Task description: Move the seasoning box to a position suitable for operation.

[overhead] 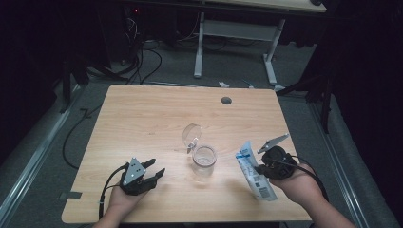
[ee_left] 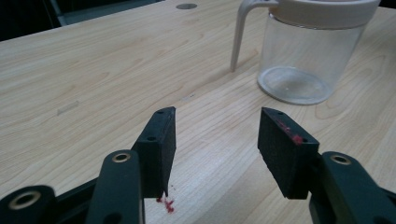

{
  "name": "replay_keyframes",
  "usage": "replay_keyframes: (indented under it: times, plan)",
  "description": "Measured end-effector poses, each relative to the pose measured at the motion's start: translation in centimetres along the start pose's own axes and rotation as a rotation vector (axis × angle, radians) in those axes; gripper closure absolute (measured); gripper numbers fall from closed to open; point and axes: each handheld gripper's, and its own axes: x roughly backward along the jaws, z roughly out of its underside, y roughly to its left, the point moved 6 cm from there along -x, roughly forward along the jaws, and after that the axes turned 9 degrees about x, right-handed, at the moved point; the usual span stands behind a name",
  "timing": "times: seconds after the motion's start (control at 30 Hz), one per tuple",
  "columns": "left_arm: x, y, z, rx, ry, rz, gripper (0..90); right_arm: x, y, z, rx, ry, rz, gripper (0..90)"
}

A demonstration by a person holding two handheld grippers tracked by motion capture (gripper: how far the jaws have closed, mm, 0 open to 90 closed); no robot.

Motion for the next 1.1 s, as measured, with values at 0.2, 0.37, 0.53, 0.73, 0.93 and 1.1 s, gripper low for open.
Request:
replay_keyframes:
  times: [0.2,0.37,0.53,0.73,0.93,1.1]
  plan:
    - [0.1,-1.3,-0.2,-0.002,-0.016,0.067,44.9,0.0,0.2,-0.4,0.012,0.01,-0.001,90.0]
    - [-0.3,-3.4,-0.1,-0.045,-0.011,0.106,42.6,0.2,0.4,-0.8,0.011,0.004,-0.002,90.0]
    - [-0.5,-4.9,0.0,-0.077,-0.008,0.14,42.8,0.0,0.6,-1.3,0.025,-0.003,-0.012,90.0]
    - [-0.7,-6.1,-0.1,-0.039,-0.009,0.195,40.2,-0.1,0.9,-1.8,0.032,0.0,-0.021,90.0]
    - [-1.6,-7.9,-0.1,-0.035,0.003,0.237,32.8,0.2,1.2,-2.3,0.034,-0.01,-0.018,90.0]
    - [-2.7,-10.5,-0.6,-0.036,0.009,0.303,28.6,0.4,1.7,-2.7,0.043,-0.021,-0.02,90.0]
